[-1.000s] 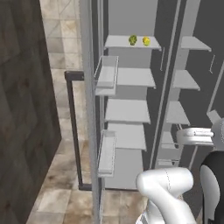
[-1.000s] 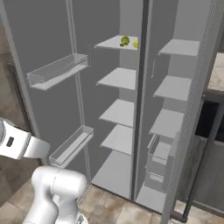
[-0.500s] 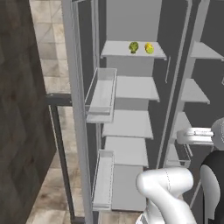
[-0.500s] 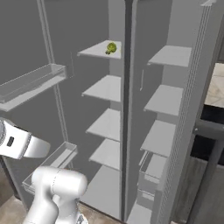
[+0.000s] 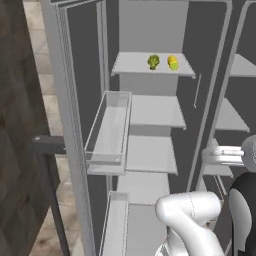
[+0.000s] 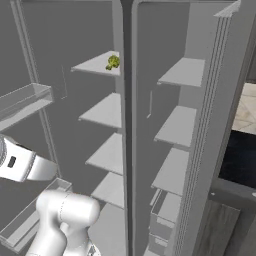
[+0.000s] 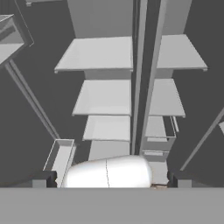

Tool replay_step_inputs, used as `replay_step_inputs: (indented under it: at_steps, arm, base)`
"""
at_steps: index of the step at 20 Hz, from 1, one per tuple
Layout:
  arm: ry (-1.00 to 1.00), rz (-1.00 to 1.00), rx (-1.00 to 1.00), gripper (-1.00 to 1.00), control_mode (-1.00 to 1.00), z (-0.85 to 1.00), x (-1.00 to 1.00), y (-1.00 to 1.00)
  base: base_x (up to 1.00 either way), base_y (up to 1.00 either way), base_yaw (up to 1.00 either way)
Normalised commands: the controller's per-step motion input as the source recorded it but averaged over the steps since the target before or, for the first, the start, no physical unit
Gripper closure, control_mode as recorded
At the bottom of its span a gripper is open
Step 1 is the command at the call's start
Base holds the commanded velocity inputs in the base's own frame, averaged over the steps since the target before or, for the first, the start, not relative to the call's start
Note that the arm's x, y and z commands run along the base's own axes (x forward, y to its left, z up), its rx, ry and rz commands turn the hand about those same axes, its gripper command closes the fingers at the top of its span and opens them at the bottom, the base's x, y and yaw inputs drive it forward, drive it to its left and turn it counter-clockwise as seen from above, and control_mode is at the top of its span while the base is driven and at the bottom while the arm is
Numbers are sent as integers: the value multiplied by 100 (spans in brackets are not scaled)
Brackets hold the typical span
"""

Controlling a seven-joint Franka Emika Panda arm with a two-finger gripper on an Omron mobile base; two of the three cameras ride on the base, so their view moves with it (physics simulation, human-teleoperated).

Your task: Gather the corn and broccoli from the fridge and place them on a tray on the dining counter. Then gather the steak and fish from the fridge and place them on the other tray.

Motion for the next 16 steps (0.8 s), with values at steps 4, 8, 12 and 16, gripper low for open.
replay_step_inputs:
  at_steps: [4, 8, 12, 16]
  arm:
    - [0, 0, 0, -100, 100, 0, 0, 0]
    - [0, 0, 0, -100, 100, 0, 0, 0]
    - [0, 0, 0, -100, 100, 0, 0, 0]
    - [0, 0, 0, -100, 100, 0, 0, 0]
  base:
    - [69, -13, 0]
    - [63, -4, 0]
    - [44, 0, 0]
    - [16, 0, 0]
